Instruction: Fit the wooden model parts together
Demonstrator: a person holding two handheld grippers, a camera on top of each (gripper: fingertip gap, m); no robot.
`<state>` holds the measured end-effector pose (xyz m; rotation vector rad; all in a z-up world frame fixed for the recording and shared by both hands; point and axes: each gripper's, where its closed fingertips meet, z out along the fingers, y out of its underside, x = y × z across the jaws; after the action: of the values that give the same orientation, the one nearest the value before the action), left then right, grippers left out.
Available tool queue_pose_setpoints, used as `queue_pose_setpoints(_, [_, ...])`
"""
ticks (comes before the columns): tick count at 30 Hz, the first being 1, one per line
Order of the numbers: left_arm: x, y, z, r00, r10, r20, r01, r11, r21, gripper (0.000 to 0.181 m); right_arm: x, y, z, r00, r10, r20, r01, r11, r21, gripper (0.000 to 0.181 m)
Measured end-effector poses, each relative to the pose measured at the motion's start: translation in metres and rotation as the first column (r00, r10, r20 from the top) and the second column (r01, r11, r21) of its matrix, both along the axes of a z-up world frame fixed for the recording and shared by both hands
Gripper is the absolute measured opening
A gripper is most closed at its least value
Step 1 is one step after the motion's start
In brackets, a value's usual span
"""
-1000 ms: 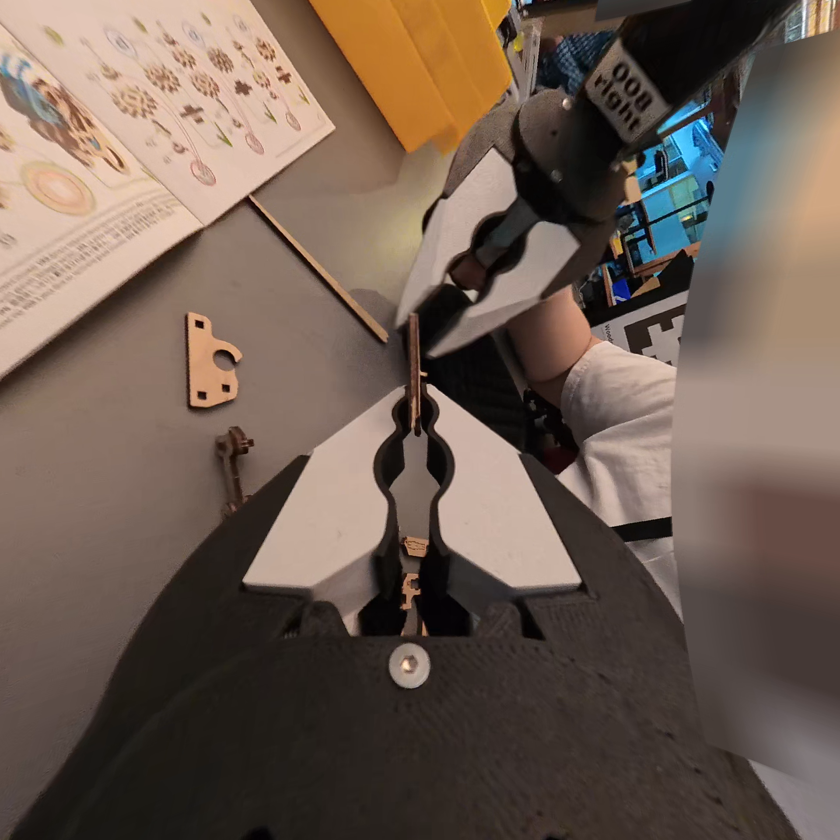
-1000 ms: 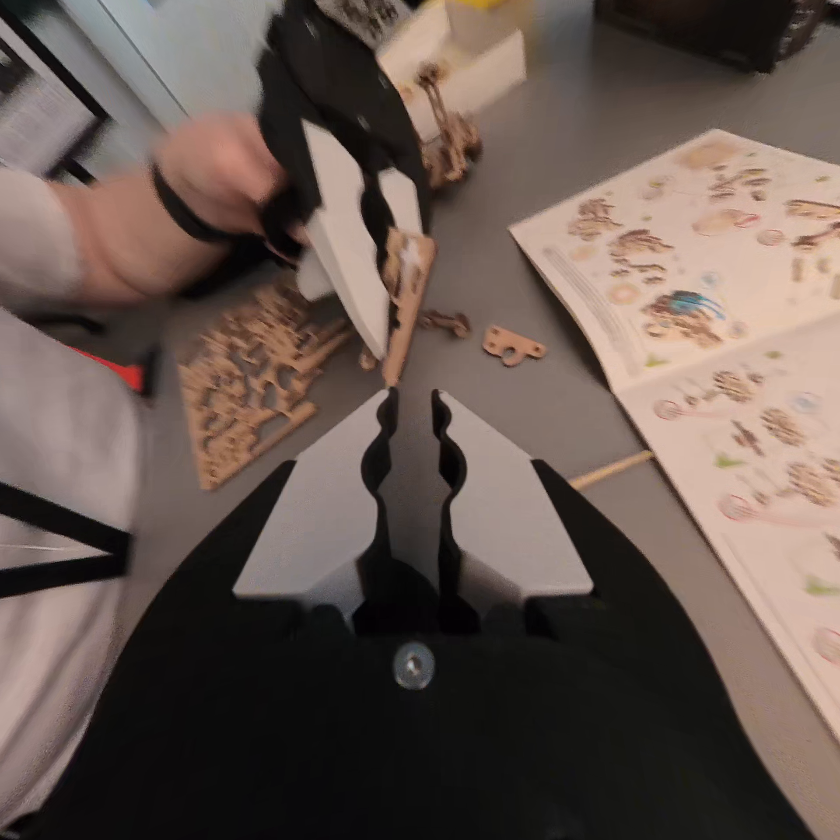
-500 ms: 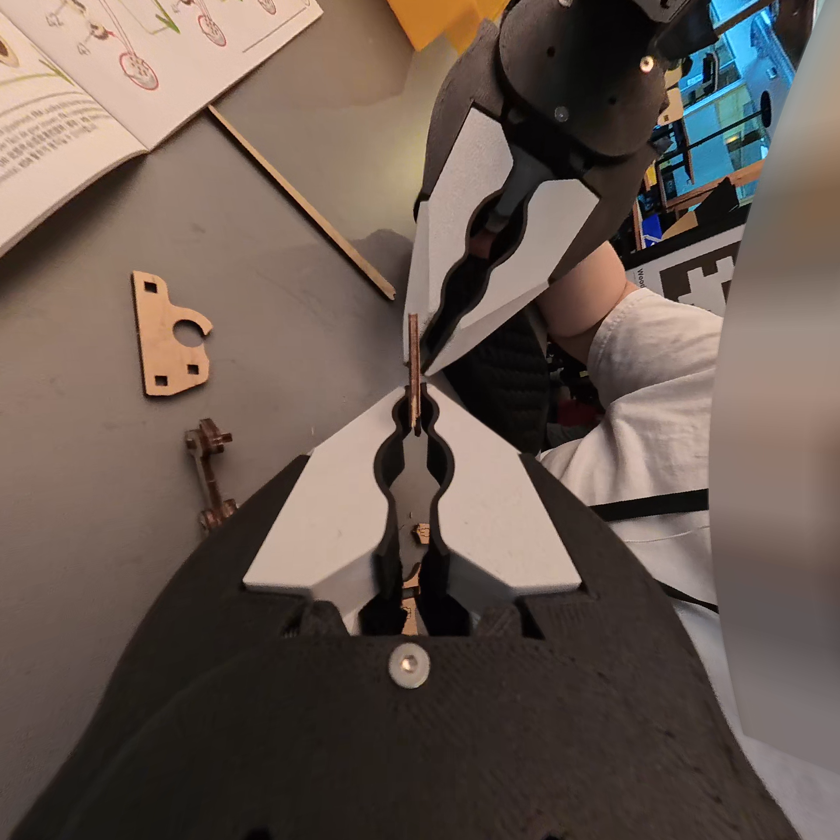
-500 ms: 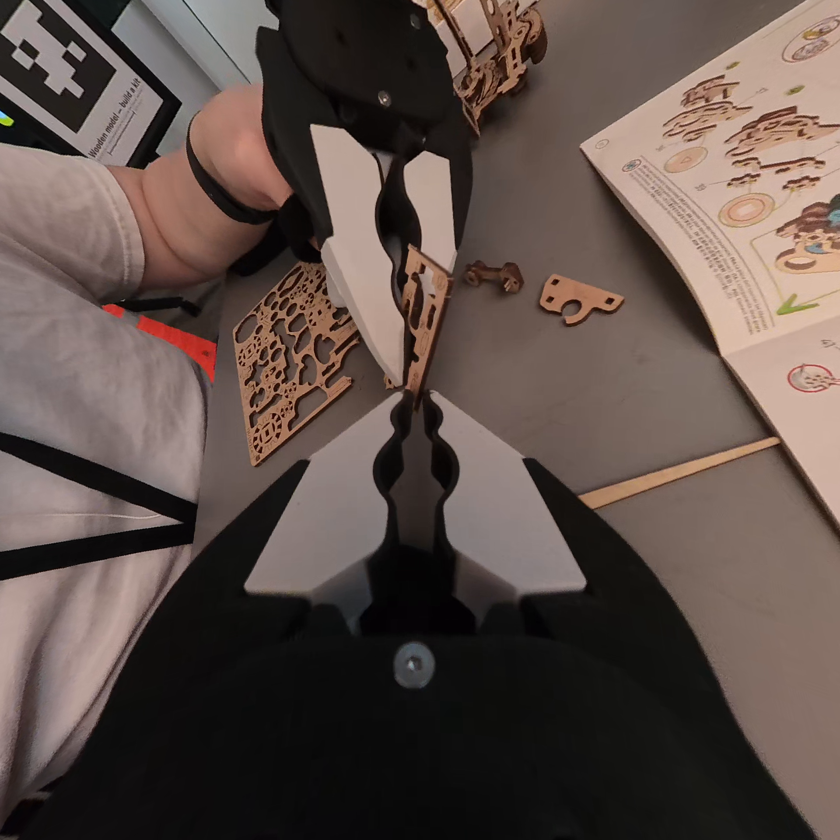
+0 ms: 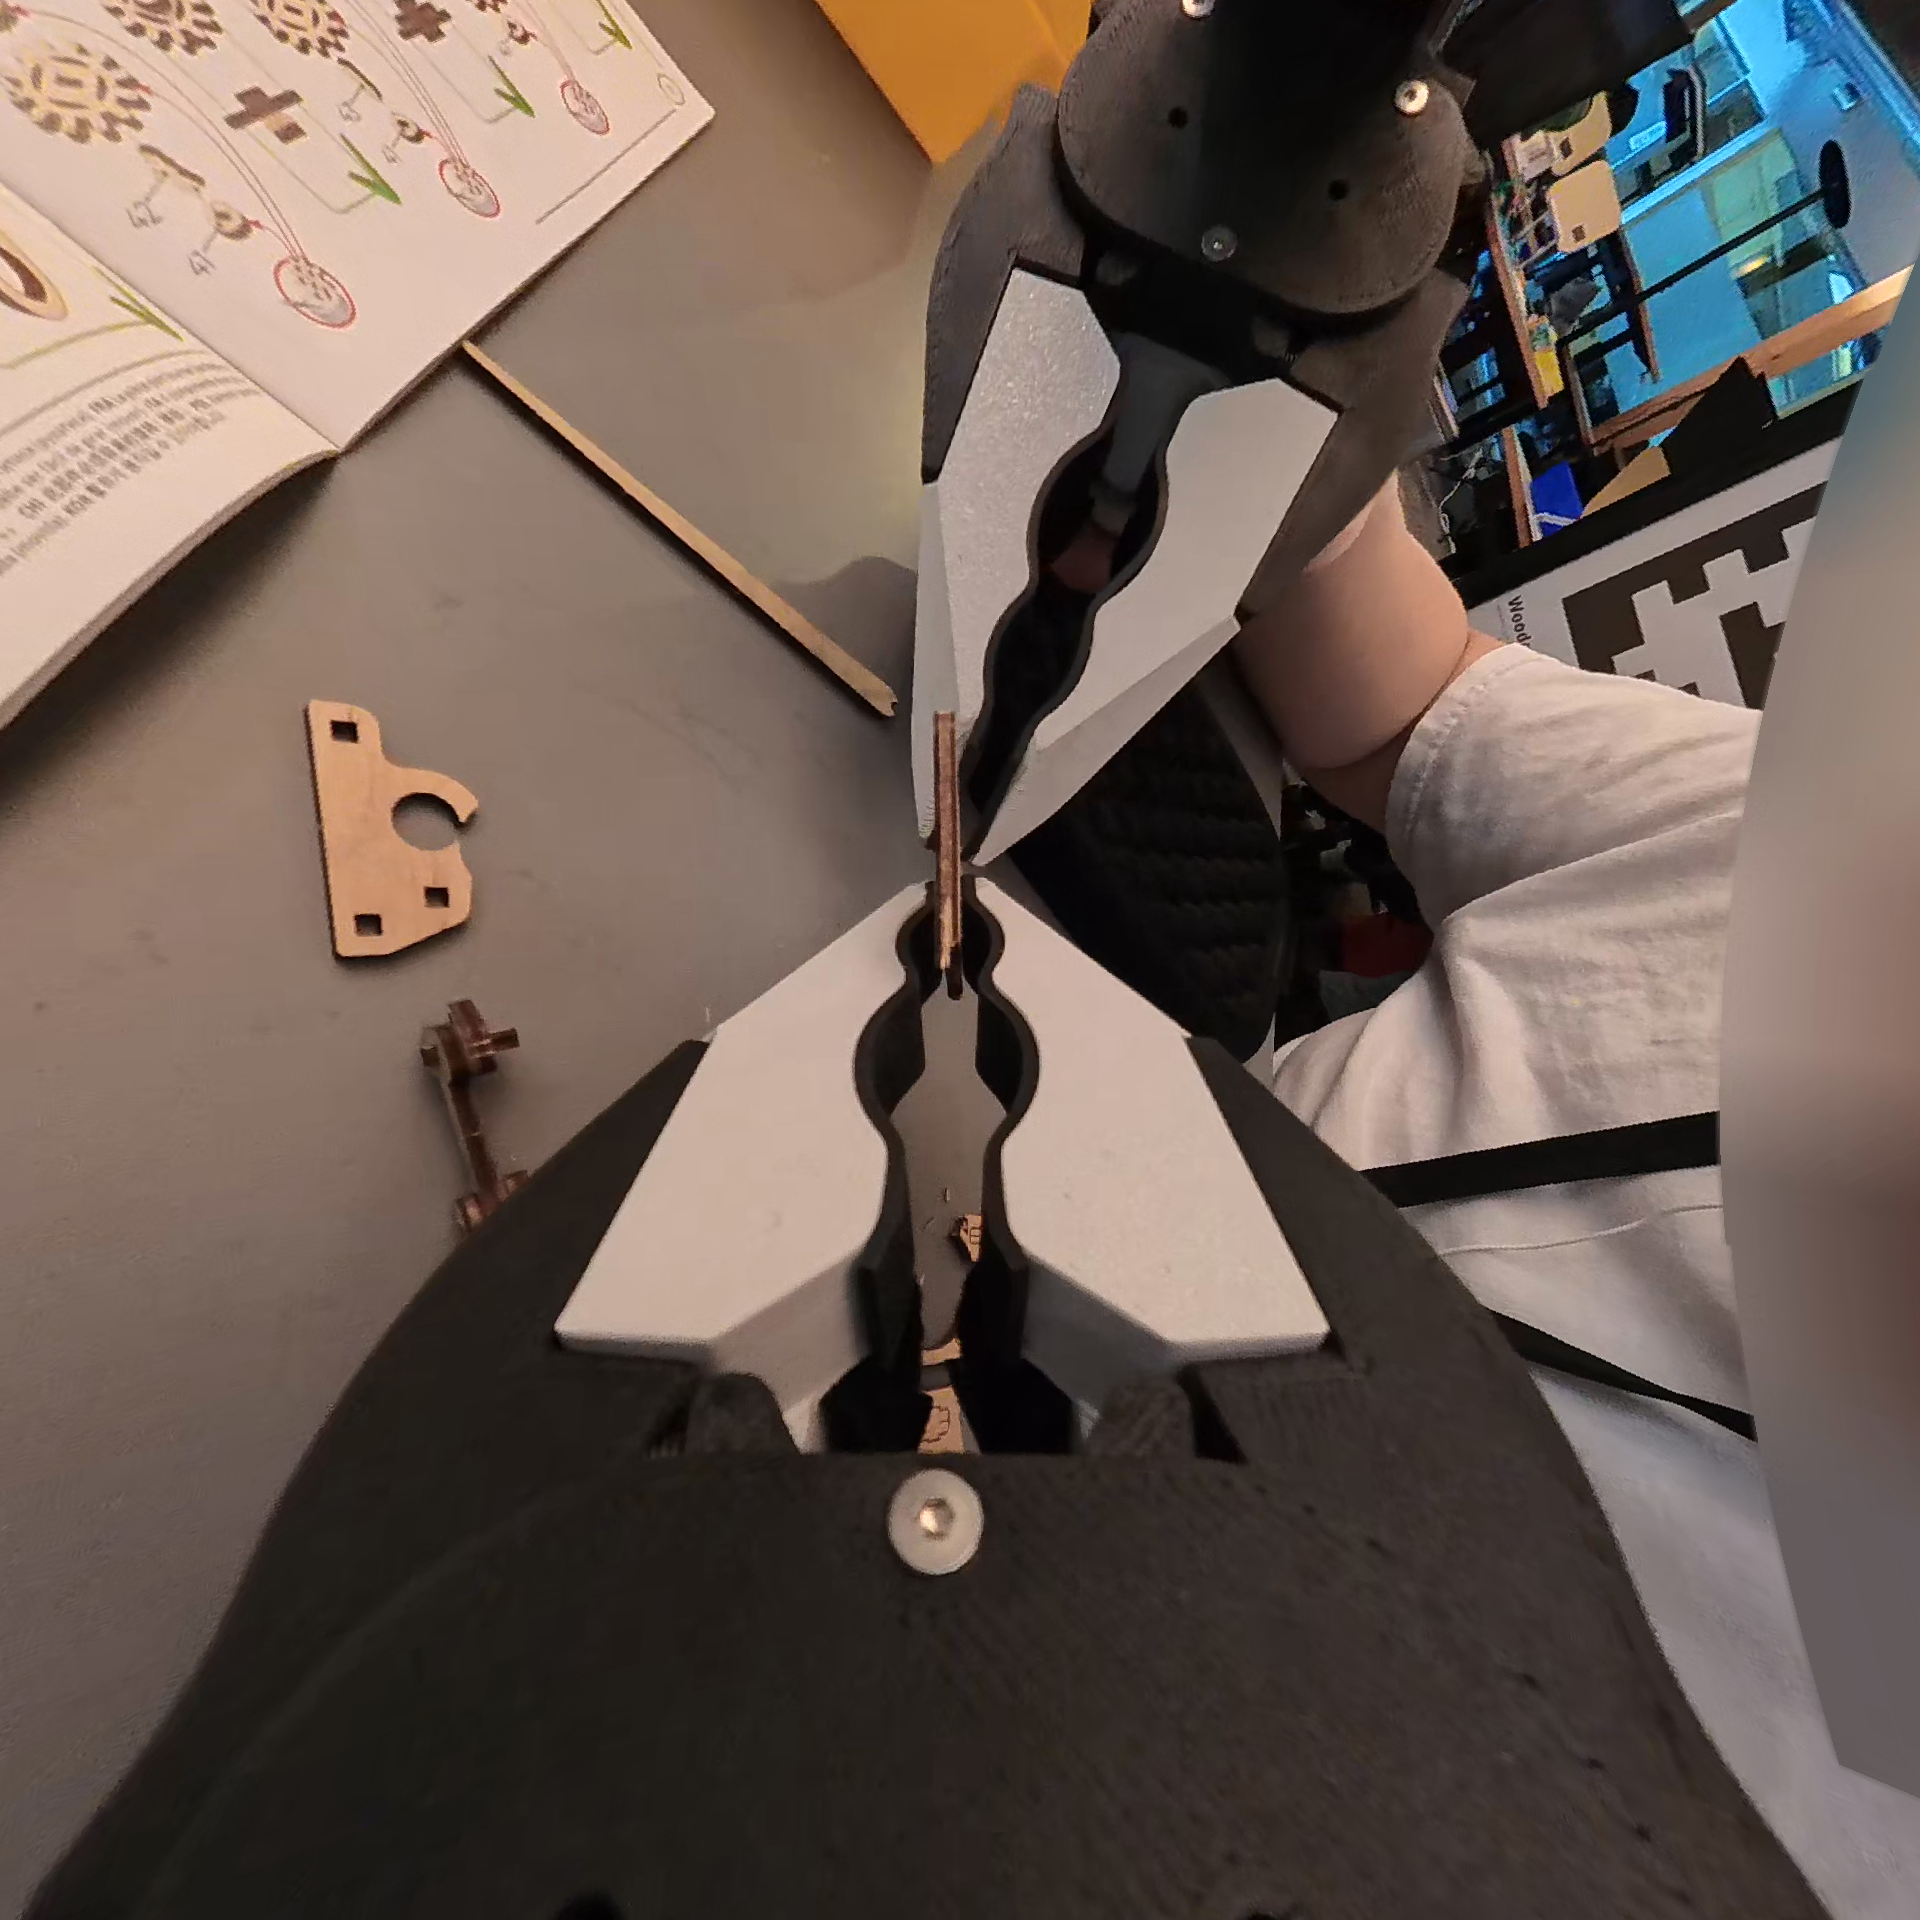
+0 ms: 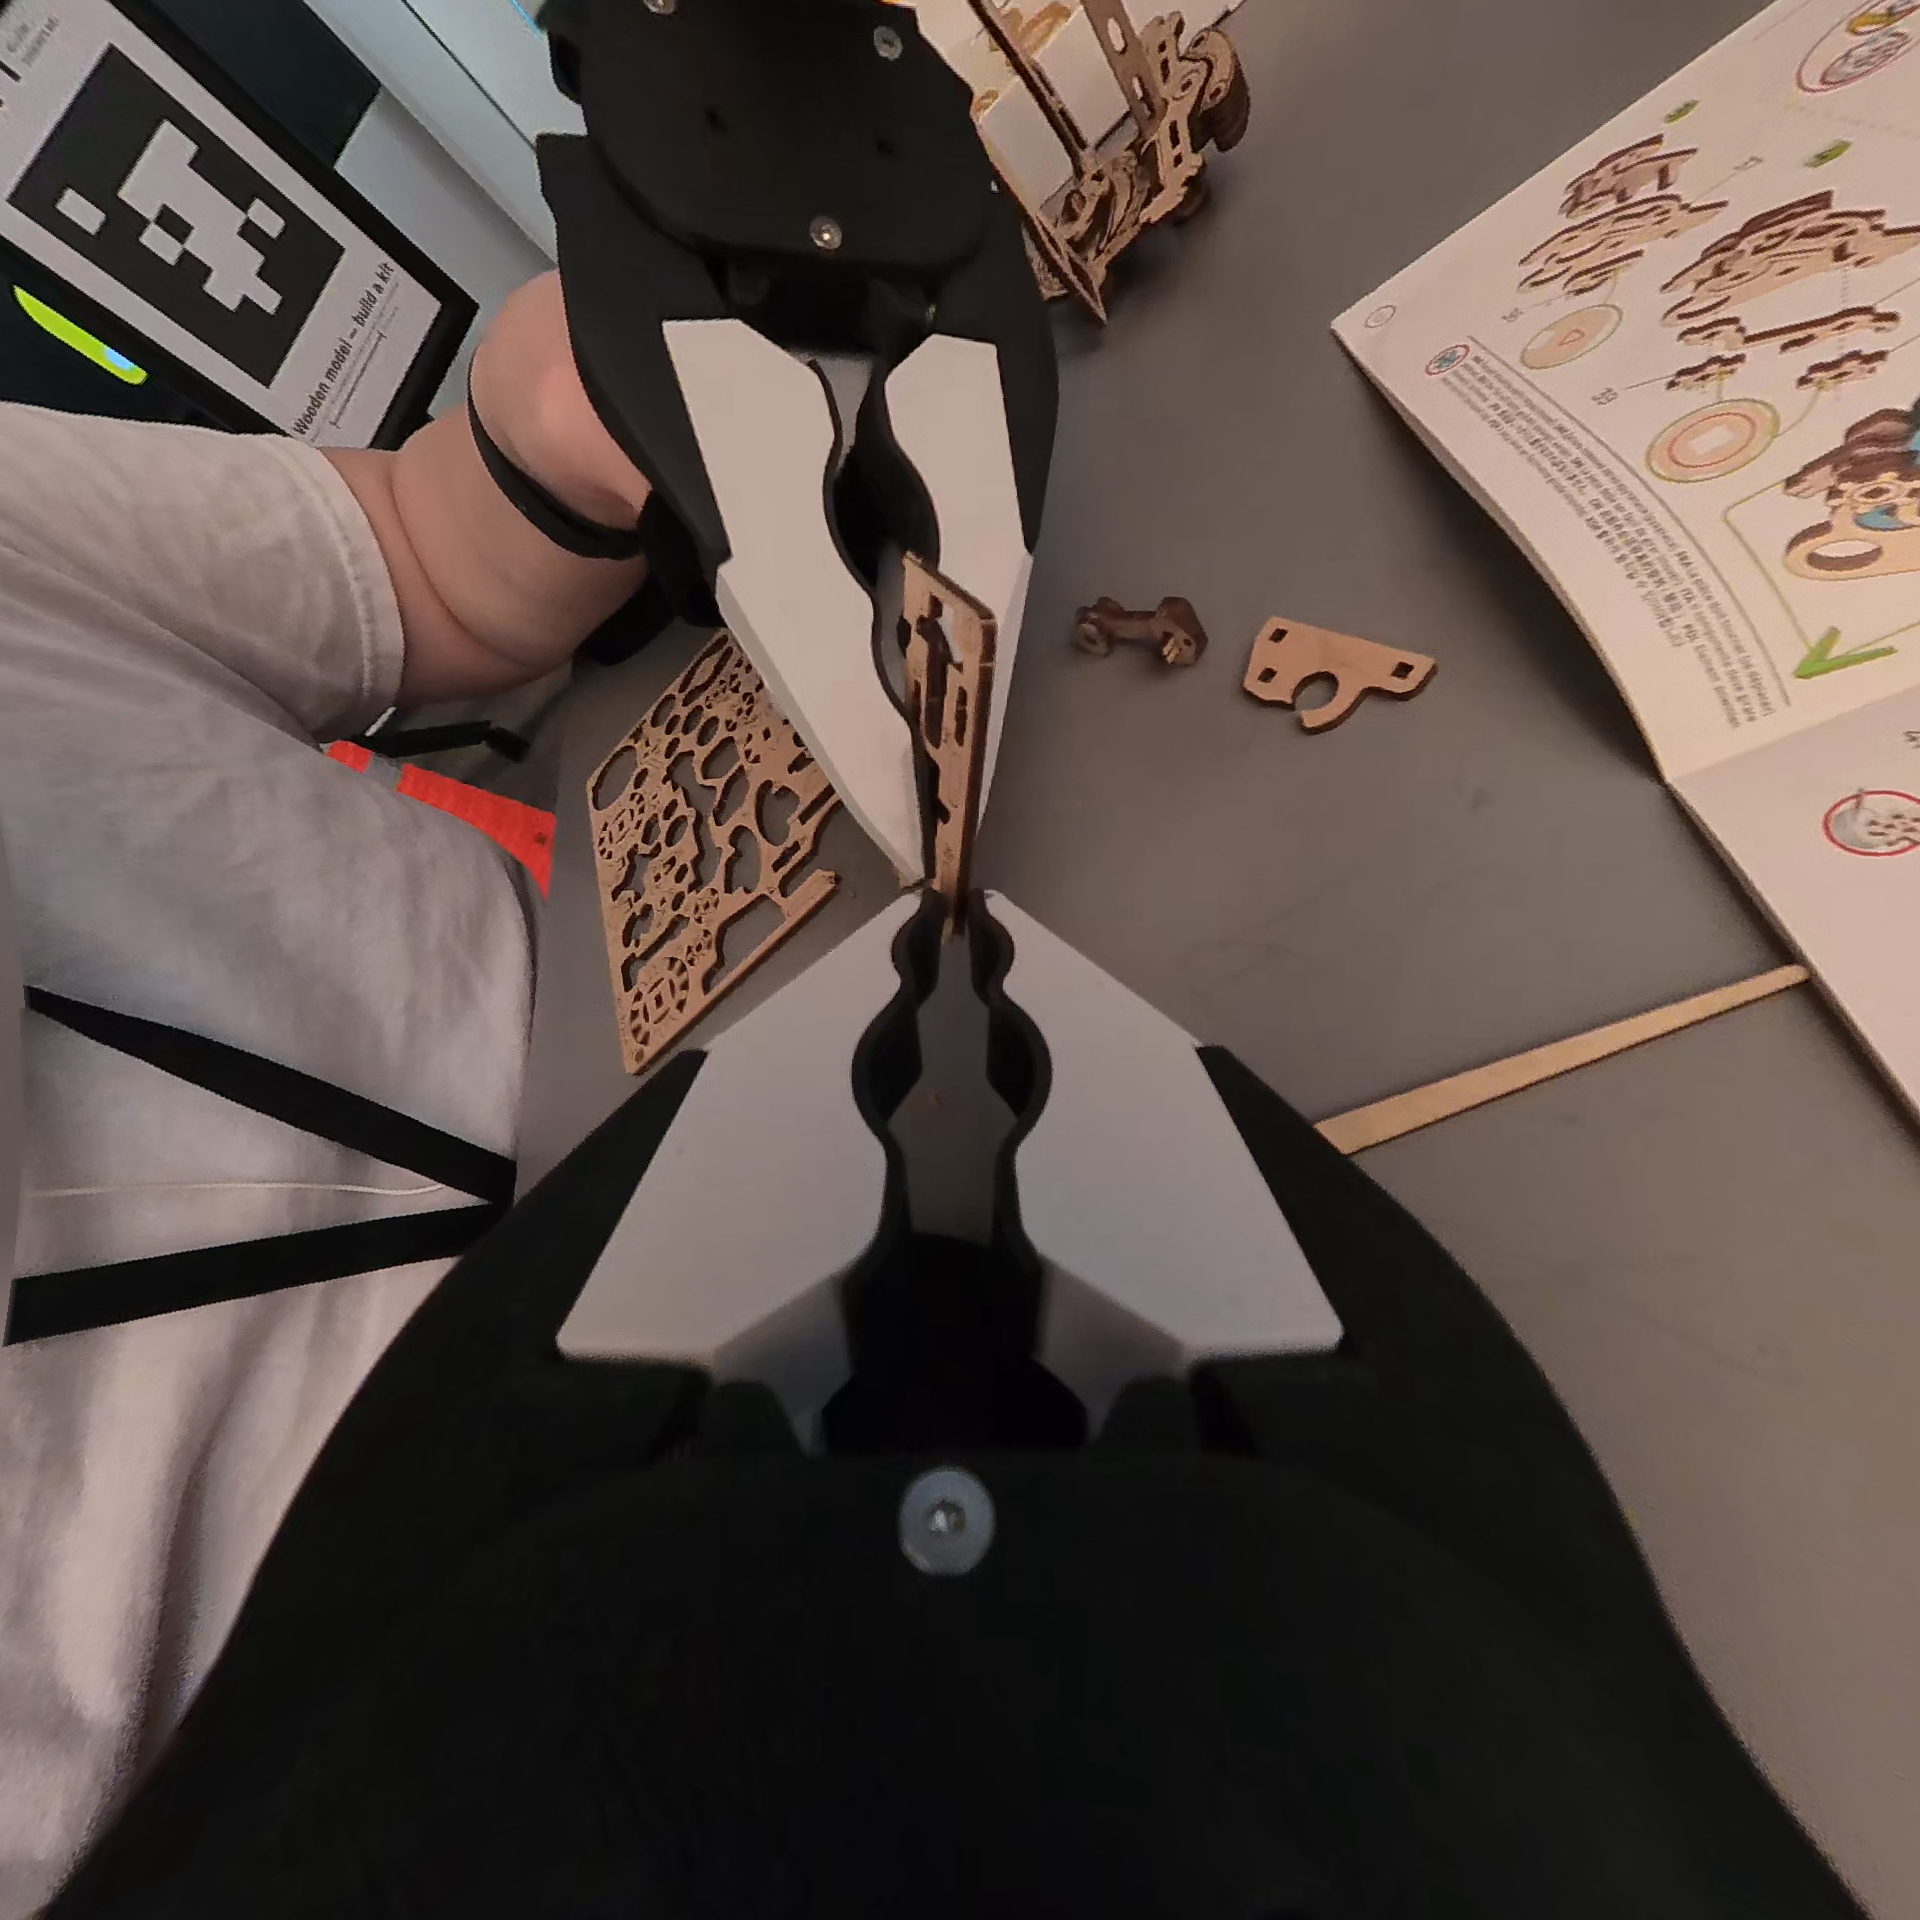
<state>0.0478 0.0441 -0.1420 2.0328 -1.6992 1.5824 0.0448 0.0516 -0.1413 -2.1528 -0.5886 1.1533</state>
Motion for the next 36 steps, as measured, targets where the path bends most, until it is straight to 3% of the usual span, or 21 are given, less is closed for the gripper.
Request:
queue_pose_setpoints(13, [-0.001,0.001,0.005,1.000,-0.007,0.023,0.006,1.000,0.024,0.000,-0.005,-0.003,0.002,1.000,0.021,-0.013,-0.021,1.000,-0.003,0.007])
queue_pose_setpoints(23, [-0.002,-0.002,0.002,0.999,-0.038,0.016,0.037,0.996,0.075,0.000,-0.003,-0.003,-0.001,1.000,0.029,-0.008,-0.029,1.000,-0.011,0.001])
queue_pose_setpoints(32, [0.003,-0.001,0.024,0.994,0.004,0.105,0.011,0.989,-0.146,0.000,0.002,-0.003,0.022,0.997,0.018,-0.070,-0.015,0.999,0.035,0.000])
queue_pose_setpoints(36, [0.006,0.001,0.021,0.989,-0.014,0.144,0.019,0.999,-0.037,0.006,0.004,0.001,0.026,0.996,-0.012,-0.088,0.015,0.999,0.040,0.000])
